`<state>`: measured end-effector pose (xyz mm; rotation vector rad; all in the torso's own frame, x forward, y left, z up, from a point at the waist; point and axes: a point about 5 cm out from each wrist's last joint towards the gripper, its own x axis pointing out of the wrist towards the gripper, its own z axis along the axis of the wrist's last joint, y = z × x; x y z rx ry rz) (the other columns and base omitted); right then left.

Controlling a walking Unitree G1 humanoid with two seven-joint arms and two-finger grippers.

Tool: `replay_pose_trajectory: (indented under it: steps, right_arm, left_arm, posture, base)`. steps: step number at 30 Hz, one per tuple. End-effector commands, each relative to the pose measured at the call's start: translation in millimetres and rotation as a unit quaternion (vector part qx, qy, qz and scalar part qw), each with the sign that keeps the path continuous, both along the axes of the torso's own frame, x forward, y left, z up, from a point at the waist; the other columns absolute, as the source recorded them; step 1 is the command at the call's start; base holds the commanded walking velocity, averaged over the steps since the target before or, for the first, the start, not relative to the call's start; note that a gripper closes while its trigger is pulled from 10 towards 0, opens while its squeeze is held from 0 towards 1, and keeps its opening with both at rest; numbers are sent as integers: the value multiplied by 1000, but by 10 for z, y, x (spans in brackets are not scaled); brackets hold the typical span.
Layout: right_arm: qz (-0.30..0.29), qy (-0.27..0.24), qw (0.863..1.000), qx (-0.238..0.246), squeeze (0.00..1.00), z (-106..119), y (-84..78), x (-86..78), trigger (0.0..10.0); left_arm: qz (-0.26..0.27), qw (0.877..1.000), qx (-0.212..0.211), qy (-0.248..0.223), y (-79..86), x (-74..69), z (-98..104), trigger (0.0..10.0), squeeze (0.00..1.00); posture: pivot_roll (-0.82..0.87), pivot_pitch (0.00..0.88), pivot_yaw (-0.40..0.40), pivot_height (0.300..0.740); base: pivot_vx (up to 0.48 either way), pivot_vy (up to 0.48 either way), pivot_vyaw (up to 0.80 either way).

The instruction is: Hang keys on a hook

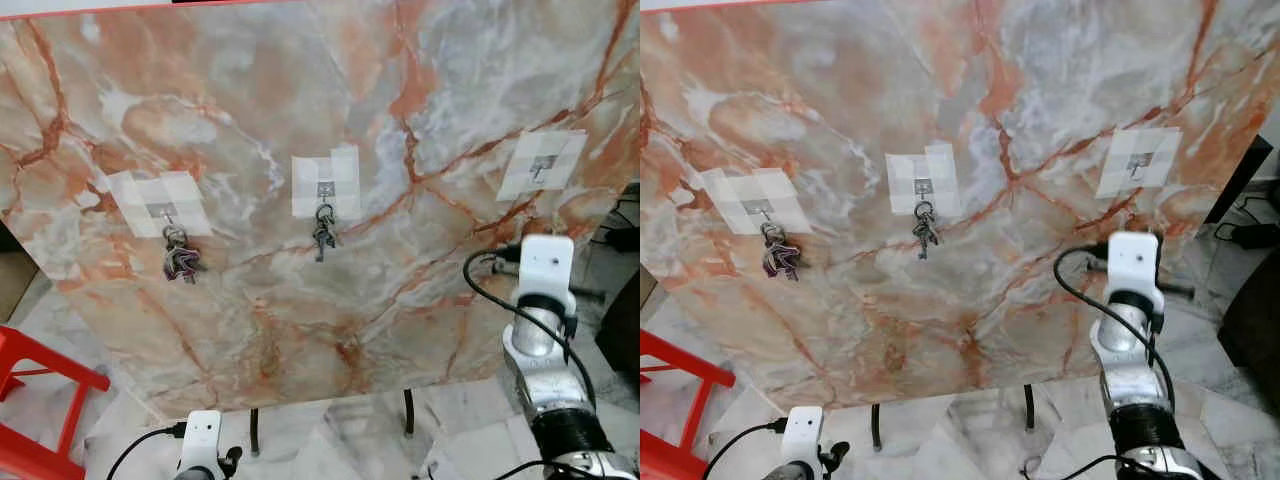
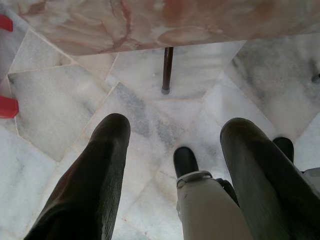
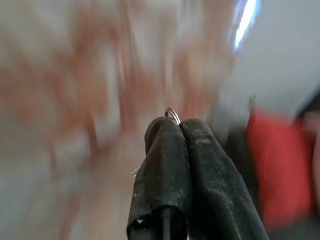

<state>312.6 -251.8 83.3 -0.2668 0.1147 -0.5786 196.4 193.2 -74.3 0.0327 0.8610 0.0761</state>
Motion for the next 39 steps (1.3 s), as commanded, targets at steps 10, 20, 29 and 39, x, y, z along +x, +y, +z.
replay_pose_trajectory:
  steps: [10, 20, 29, 39]
  right_arm:
    - [38, 300, 934, 190, 0, -1263, 59, -838, 10000]
    - [72, 439, 868, 223, 0, -1690, 179, -1486, 10000]
    - [76, 444, 862, 234, 0, -1736, 162, -1614, 10000]
    - [84, 431, 868, 232, 0, -1707, 135, -1561, 10000]
  left_arm:
    - [-1, 1000, -4, 7, -7, -37, -22, 10000, 0]
    - [6, 1000, -2, 12, -22, -43, -30, 10000, 0]
    - [3, 1000, -1, 17, -10, -49, -34, 10000, 0]
    - [7, 1000, -2, 17, -17, -44, -33, 10000, 0]
  posture:
    - [-146, 18, -8, 740]
    - [-121, 23, -20, 740]
    - [-134, 35, -13, 740]
    - [-134, 40, -15, 740]
  base:
    - [0, 0, 0]
    - [0, 0, 0]
    - [87, 0, 0]
    - [311, 0, 0]
